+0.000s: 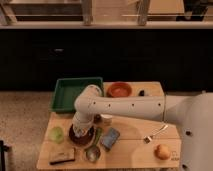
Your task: Wipe purple bowl with towel
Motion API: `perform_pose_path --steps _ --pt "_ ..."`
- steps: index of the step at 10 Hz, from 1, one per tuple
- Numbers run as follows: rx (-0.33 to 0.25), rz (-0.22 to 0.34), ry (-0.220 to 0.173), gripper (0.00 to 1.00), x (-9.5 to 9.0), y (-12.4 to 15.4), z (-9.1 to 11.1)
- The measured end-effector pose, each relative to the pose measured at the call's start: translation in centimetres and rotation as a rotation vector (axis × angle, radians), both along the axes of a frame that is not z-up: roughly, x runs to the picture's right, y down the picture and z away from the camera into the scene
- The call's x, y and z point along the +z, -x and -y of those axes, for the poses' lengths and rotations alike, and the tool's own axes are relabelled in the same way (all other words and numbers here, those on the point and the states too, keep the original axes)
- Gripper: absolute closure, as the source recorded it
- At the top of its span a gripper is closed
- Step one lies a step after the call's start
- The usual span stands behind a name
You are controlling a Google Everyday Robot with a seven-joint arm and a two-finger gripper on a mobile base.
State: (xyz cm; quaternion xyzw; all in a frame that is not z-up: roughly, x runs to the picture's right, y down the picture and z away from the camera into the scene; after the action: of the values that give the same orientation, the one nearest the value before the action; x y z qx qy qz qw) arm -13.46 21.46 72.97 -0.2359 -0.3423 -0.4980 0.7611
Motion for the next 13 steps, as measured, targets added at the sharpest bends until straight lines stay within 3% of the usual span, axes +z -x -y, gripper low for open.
perform_pose_path --steps 2,4,6,11,13 --pt "-0.007 0.014 0.050 1.00 -0.3 0.3 -0.6" --pt "-0.003 0.034 0.136 1.00 -0.4 0.4 -1.4" --pt "0.000 0.041 0.192 1.00 -0.4 0.5 -2.0" --pt "-0.018 0.031 0.246 1.00 -0.2 0.7 -3.3" --pt "-0.024 -0.012 0.256 1.00 0.1 0.1 -3.8"
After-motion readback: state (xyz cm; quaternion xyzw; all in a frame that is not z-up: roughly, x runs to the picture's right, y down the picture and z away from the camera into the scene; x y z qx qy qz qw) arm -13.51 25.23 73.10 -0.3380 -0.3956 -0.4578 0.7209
